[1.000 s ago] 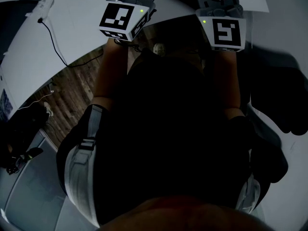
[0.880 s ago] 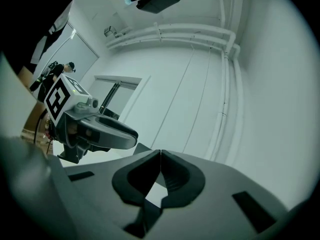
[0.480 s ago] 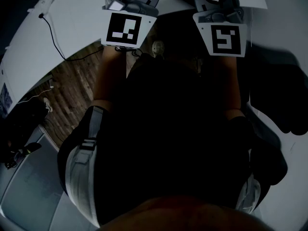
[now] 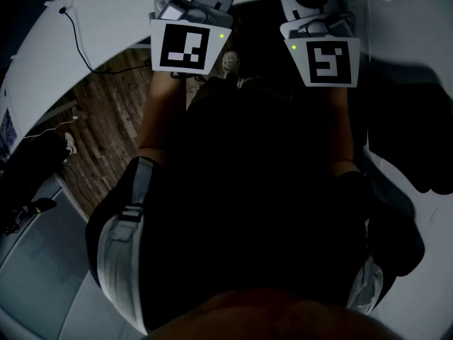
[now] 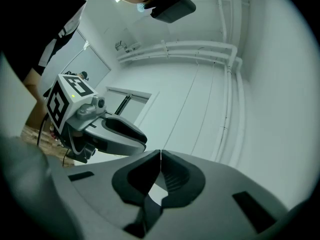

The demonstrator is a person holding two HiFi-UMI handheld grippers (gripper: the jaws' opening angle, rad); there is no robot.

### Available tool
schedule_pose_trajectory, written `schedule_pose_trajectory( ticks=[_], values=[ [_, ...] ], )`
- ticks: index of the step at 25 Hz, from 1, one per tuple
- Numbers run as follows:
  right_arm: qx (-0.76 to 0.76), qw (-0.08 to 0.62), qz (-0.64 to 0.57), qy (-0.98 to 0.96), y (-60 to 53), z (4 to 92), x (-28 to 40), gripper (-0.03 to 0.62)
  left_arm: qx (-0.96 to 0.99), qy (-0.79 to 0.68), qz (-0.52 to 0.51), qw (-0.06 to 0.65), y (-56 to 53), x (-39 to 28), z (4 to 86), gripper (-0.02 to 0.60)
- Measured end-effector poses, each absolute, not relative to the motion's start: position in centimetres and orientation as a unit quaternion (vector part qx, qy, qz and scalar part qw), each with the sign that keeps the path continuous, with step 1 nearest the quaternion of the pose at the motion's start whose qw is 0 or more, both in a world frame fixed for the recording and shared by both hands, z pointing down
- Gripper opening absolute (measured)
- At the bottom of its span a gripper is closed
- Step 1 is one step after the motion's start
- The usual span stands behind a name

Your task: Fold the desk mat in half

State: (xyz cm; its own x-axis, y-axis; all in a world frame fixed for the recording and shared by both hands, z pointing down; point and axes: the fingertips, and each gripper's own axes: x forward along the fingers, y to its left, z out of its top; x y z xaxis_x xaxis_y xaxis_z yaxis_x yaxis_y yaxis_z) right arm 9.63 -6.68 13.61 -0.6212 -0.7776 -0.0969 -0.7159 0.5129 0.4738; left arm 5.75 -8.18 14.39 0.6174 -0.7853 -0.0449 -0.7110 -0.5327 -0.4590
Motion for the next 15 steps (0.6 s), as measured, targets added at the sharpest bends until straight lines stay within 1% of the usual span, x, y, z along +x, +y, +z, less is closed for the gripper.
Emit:
schedule_pose_trajectory(
  ticks=[10, 15],
  values=[
    [0.405, 0.042, -0.24, -0.881, -1.2, 14.1, 10.6, 0.029, -0.85, 0.464, -0.099, 0.228, -2.3, 6.2, 15.1, 0.052],
    [0.393, 0.037, -0.25, -0.884, 0.8, 13.9, 11.1, 0.029, -0.837, 0.471, -0.117, 0.253, -0.1, 7.1, 14.7, 0.026]
  ],
)
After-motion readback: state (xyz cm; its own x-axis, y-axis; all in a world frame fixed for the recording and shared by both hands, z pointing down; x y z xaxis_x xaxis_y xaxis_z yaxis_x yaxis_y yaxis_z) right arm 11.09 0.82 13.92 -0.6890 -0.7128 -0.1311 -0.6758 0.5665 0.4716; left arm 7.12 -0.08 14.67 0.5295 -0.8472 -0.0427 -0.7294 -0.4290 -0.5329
